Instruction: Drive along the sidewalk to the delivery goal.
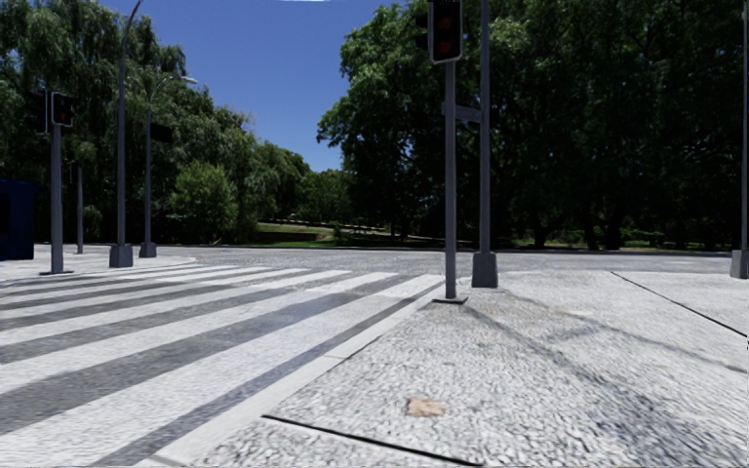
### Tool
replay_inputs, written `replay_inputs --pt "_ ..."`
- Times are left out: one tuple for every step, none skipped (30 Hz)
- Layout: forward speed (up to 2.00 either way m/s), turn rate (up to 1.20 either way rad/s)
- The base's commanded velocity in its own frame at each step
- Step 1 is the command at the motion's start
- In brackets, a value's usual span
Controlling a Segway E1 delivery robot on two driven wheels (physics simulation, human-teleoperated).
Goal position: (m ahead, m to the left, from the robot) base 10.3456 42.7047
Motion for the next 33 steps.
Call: replay_inputs --pt "2.0 0.56" --pt "1.98 0.56" --pt "1.92 0.56" --pt "1.86 0.56" --pt "1.86 0.56" --pt "1.81 0.56" --pt "1.78 0.56" --pt "1.77 0.56" --pt "1.77 0.56" --pt "1.71 0.56" --pt "1.66 0.56" --pt "1.66 0.56" --pt "1.63 0.56" --pt "1.6 0.56" --pt "1.58 0.56" --pt "1.58 0.56" --pt "1.57 0.56" --pt "1.56 0.56" --pt "1.55 0.56" --pt "1.55 0.56" --pt "1.55 0.56" --pt "1.55 0.56" --pt "1.55 0.56" --pt "1.55 0.56" --pt "1.55 0.56" --pt "1.55 0.56" --pt "1.55 0.56" --pt "1.55 0.56" --pt "1.55 0.56" --pt "1.55 0.56" --pt "1.55 0.56" --pt "1.55 0.56" --pt "1.55 0.56"
